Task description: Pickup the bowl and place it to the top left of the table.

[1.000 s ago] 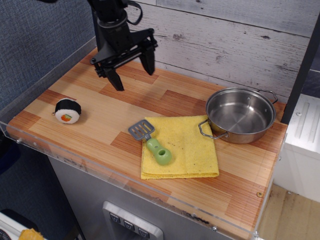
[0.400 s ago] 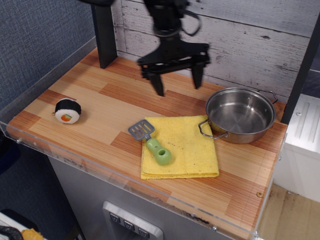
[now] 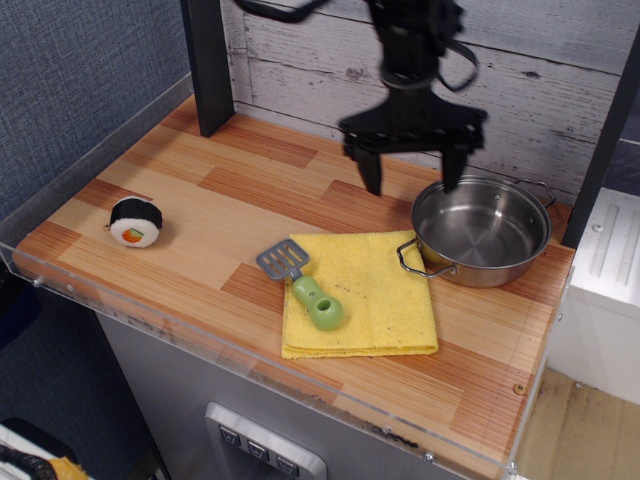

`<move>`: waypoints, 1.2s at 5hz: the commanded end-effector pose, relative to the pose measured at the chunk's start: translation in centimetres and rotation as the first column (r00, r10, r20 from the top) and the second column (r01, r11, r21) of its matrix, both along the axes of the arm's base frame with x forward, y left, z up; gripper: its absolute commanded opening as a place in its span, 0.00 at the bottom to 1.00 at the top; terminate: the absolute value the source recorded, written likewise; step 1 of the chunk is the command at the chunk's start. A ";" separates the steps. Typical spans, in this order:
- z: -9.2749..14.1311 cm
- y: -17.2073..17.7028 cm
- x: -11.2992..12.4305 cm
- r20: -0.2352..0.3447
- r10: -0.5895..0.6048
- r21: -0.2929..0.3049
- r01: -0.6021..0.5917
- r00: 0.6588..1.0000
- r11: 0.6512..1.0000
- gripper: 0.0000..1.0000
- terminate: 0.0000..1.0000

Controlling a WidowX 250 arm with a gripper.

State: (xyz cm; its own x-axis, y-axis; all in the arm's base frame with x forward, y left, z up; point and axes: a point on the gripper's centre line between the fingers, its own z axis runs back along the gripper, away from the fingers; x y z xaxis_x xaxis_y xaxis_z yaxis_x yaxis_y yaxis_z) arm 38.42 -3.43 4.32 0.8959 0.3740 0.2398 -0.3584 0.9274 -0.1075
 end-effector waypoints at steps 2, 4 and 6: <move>-1.7 -1.8 0.3 -0.027 -0.122 0.053 0.123 0.992 0.991 0.00 0.00; -1.6 -1.5 -0.2 -0.021 -0.116 0.058 0.117 0.993 0.991 0.00 0.00; -0.5 -0.8 -0.6 -0.007 -0.113 0.035 0.114 0.994 0.993 0.00 0.00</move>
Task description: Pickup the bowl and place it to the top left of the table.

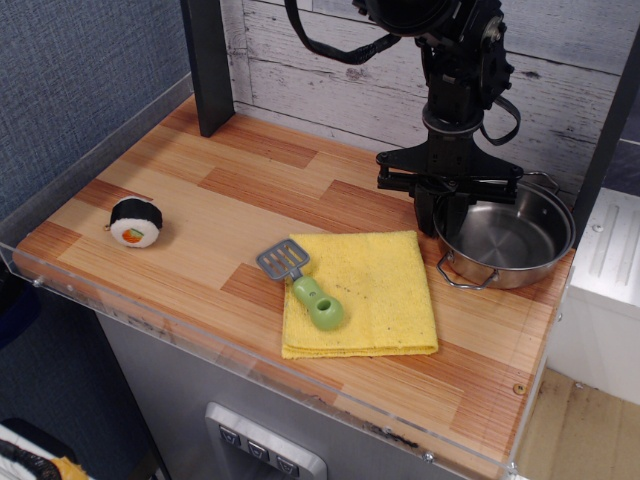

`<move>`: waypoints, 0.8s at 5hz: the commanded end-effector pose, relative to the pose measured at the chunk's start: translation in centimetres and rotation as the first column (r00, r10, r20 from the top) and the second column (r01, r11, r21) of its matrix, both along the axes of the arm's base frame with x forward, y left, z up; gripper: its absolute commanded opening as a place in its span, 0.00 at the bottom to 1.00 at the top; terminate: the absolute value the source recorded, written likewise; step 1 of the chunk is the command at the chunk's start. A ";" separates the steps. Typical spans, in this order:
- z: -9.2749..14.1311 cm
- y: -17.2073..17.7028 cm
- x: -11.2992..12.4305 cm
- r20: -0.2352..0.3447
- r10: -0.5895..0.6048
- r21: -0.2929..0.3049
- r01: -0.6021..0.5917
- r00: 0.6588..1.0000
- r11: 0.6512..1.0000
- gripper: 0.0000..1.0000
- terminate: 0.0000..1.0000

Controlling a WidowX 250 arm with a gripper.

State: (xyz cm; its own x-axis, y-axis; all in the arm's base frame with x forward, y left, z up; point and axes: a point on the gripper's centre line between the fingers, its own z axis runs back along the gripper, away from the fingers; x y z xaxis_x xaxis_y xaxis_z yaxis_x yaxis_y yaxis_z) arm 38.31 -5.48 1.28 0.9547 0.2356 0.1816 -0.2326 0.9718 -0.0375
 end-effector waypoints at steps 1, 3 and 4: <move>3.6 1.9 -0.6 0.084 0.029 -0.043 -0.026 0.996 0.999 0.00 0.00; 6.7 4.0 -0.8 0.135 0.065 -0.078 -0.055 0.989 0.995 0.00 0.00; 8.2 6.3 -1.9 0.146 0.134 -0.074 -0.124 0.980 0.990 0.00 0.00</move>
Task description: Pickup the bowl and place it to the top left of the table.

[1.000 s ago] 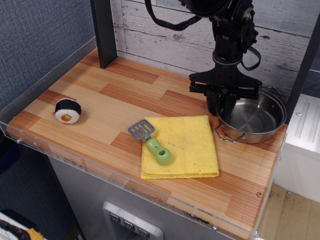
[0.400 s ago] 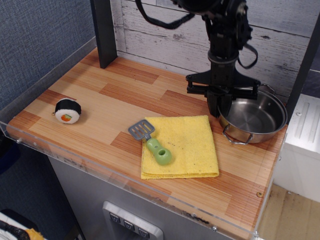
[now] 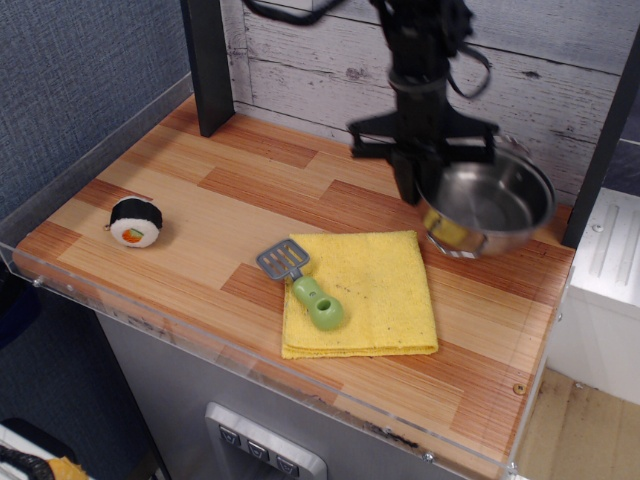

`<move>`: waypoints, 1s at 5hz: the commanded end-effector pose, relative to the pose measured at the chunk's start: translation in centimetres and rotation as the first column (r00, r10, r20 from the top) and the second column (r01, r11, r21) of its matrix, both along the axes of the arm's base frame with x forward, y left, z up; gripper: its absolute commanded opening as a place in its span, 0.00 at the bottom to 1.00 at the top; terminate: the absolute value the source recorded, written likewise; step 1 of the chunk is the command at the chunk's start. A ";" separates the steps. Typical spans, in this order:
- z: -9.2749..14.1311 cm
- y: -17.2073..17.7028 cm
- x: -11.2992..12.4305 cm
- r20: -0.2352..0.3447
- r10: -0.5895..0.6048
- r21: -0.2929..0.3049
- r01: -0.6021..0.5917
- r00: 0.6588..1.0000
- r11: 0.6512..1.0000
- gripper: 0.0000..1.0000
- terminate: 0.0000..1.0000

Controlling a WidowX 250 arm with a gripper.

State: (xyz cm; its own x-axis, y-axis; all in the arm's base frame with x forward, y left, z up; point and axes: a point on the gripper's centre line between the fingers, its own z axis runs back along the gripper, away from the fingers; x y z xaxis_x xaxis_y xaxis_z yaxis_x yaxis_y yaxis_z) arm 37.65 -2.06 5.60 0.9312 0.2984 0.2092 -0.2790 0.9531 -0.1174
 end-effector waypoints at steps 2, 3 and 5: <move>5.3 10.5 -4.2 0.087 0.266 -0.002 -0.267 0.960 0.964 0.00 0.00; 4.9 13.7 -6.6 0.067 0.357 0.004 -0.358 0.932 0.934 0.00 0.00; 3.3 17.5 -8.7 0.027 0.507 -0.039 -0.506 0.861 0.862 0.00 0.00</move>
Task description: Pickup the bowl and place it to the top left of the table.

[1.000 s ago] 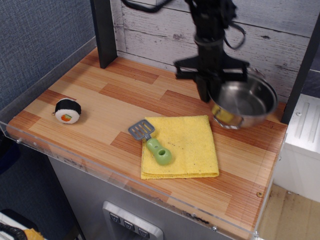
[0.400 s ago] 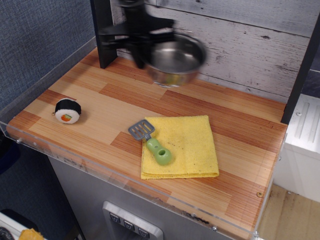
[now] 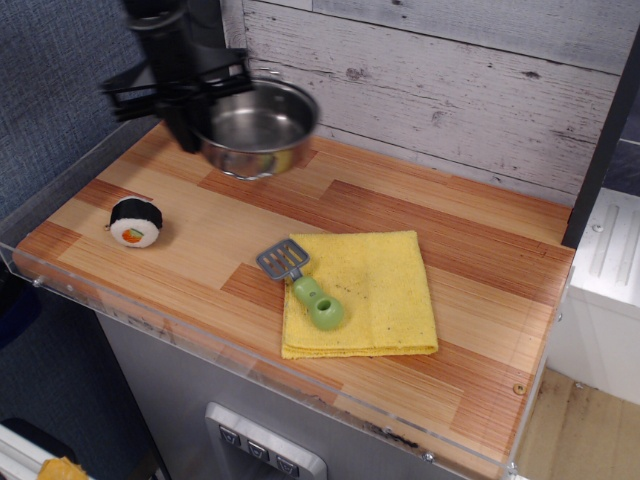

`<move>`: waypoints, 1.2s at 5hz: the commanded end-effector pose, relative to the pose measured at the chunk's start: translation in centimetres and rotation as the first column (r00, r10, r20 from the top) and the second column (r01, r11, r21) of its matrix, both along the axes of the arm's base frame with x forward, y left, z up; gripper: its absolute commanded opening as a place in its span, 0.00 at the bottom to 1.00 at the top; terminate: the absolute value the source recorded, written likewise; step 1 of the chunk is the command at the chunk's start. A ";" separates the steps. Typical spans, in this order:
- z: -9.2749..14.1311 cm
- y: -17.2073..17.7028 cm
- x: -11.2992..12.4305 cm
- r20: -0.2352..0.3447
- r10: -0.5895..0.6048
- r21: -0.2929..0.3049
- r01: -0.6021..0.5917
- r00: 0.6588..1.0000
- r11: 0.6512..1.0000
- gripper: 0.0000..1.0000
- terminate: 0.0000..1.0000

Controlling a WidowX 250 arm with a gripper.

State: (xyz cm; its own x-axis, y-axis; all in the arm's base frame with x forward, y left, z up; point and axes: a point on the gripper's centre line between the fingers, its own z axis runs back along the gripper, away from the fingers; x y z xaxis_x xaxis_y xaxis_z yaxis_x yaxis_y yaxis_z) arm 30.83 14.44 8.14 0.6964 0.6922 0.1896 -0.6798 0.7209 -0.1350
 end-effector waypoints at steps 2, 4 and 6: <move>-1.6 3.5 -0.9 0.020 0.175 0.006 -0.176 0.984 0.984 0.00 0.00; -5.3 2.7 0.3 -0.043 0.205 0.048 -0.203 0.978 0.978 0.00 0.00; -6.4 -0.5 1.5 -0.082 0.235 0.073 -0.229 0.968 0.971 1.00 0.00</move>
State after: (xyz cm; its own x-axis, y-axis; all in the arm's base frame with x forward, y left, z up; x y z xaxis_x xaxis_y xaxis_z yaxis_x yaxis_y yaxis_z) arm 33.72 14.89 1.04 0.5286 0.8337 0.1598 -0.8429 0.5378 -0.0179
